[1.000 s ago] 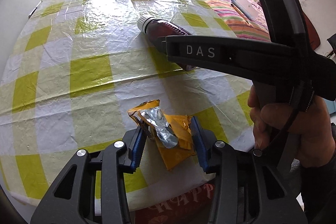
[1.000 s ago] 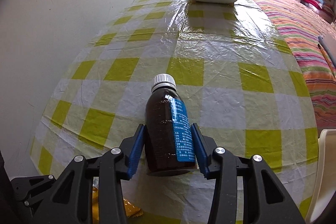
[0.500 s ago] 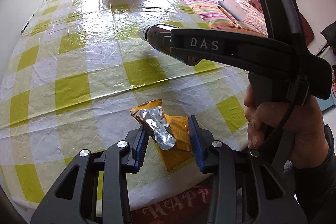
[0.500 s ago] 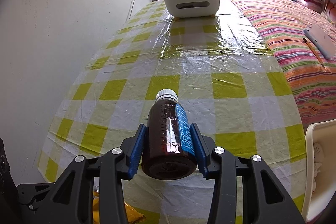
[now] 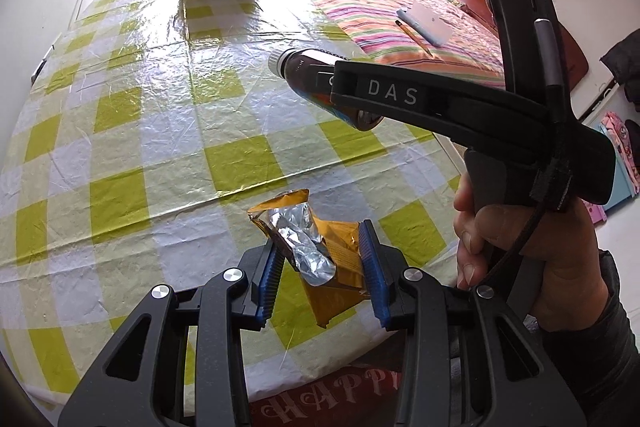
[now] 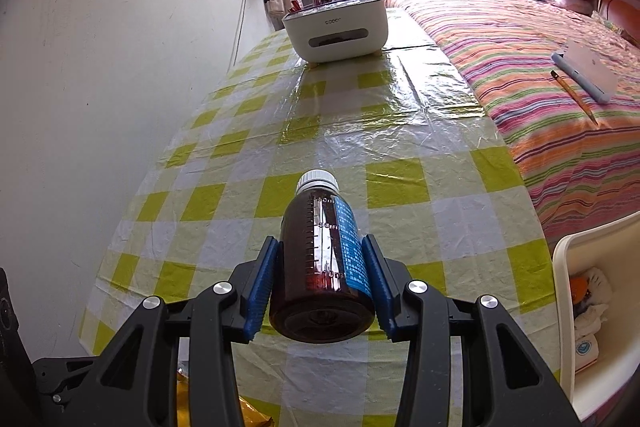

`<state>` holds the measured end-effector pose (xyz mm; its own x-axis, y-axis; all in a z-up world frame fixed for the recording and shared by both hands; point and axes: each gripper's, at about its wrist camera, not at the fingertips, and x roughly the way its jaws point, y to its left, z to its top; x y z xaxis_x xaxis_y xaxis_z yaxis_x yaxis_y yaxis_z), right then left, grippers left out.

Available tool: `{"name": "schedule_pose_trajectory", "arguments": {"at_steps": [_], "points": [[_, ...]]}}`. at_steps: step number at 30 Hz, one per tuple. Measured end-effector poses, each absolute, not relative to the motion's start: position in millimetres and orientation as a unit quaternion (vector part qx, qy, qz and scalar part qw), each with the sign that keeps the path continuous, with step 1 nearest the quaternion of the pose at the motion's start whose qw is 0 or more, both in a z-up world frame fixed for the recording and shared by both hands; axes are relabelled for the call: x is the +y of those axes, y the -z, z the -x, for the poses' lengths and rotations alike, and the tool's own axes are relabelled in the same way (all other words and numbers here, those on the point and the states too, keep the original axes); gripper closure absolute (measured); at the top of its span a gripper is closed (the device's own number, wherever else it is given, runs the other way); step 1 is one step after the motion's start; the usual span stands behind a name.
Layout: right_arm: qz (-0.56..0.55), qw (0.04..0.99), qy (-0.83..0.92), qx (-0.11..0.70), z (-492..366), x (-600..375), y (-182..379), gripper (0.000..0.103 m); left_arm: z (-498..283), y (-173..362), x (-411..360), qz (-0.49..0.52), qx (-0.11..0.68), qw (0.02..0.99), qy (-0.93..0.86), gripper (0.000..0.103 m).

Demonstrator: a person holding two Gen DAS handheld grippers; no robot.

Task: Collect trash
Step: 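Carry the wrapper and brown bottle over the cream bin with both tools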

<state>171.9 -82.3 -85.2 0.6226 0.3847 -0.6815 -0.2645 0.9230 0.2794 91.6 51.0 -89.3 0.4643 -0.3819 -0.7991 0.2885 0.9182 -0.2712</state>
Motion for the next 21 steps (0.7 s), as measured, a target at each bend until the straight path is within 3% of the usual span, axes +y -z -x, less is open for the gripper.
{"name": "schedule_pose_trajectory", "arguments": {"at_steps": [21], "points": [[-0.143, 0.908, -0.139, 0.369, -171.6, -151.1, 80.8, 0.061, -97.6, 69.2, 7.7, 0.038, 0.467, 0.854, 0.227, 0.067]]}}
